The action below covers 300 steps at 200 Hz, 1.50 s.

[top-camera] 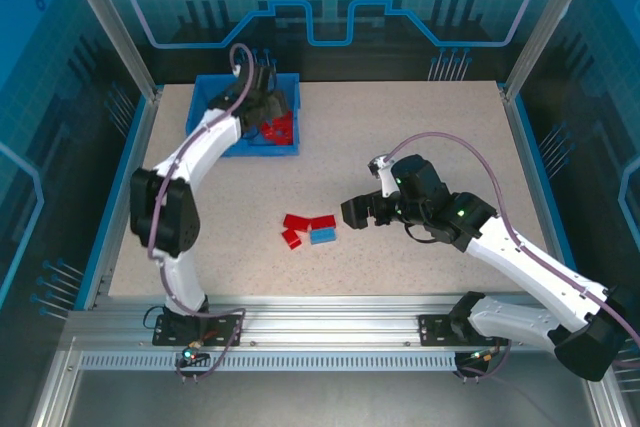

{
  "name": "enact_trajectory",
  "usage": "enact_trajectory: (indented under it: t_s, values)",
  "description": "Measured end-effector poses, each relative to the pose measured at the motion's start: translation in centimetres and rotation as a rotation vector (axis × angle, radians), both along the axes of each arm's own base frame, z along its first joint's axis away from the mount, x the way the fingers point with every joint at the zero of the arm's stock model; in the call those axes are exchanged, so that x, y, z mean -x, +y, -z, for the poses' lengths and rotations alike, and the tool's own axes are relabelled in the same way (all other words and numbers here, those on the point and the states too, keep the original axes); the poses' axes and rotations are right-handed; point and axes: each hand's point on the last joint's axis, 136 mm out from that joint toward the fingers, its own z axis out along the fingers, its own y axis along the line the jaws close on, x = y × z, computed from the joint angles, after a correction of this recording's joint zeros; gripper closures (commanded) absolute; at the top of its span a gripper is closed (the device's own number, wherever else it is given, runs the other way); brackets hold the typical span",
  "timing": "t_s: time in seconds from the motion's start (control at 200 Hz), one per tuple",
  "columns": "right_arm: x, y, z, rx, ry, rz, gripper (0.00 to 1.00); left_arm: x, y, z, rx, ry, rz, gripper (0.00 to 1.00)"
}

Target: Sort the legos into containers by color

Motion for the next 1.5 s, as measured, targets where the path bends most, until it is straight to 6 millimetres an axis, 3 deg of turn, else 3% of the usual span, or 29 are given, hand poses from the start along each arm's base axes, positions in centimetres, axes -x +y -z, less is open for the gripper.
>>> enact_trajectory:
  t_s: [0.17, 0.275, 0.455, 0.575, 0.685, 0.79, 0.9, 1.006, 1.086, 1.151, 1.291, 1.361, 1.501]
  values:
    - [0.3, -0.5, -0.8, -0.010, -0.019, 0.006, 0.00, -6.1, 1.8, 3.0, 0.078, 0.053, -0.050, 0.28]
    - [0.5, -0.7, -1.4, -0.022, -0.035, 0.009, 0.00, -8.3, 1.9, 3.8, 0.129, 0.068, -0.064, 0.22]
    - [0.6, -1.1, -1.5, -0.016, -0.040, 0.019, 0.00, -8.5, 1.4, 2.7, 0.178, 0.074, -0.060, 0.17]
    - [0.6, -1.1, -1.4, -0.014, -0.040, 0.020, 0.00, -7.3, 0.7, 1.0, 0.203, 0.067, -0.038, 0.18]
    - [0.5, -1.0, -1.4, -0.013, -0.039, 0.021, 0.00, -3.6, 0.2, -1.1, 0.218, 0.063, -0.018, 0.18]
    - [0.3, -1.0, -1.1, -0.005, -0.034, 0.023, 0.00, 2.0, -1.6, -4.2, 0.230, 0.015, 0.039, 0.17]
    - [0.1, -1.0, -0.9, 0.003, -0.036, 0.032, 0.00, 9.6, -5.7, -7.3, 0.213, -0.064, 0.172, 0.16]
    - [-0.1, -1.1, -1.0, 0.007, -0.046, 0.040, 0.00, 16.4, -10.1, -7.8, 0.170, -0.106, 0.355, 0.13]
    - [-0.3, -1.3, -1.0, 0.012, -0.052, 0.044, 0.00, 20.0, -11.5, -5.8, 0.119, -0.082, 0.455, 0.10]
    - [-0.4, -1.4, -0.9, 0.018, -0.052, 0.047, 0.00, 22.2, -11.6, -2.9, 0.068, -0.020, 0.495, 0.06]
    - [-0.5, -1.4, -0.6, 0.025, -0.047, 0.047, 0.00, 26.6, -10.0, 4.8, -0.014, 0.183, 0.504, 0.01]
    - [-0.6, -1.3, -0.7, 0.023, -0.048, 0.048, 0.00, 28.7, -9.2, 7.7, -0.044, 0.272, 0.500, 0.01]
    - [-0.6, -1.2, -0.6, 0.020, -0.045, 0.043, 0.00, 31.2, -7.9, 10.5, -0.033, 0.399, 0.369, 0.03]
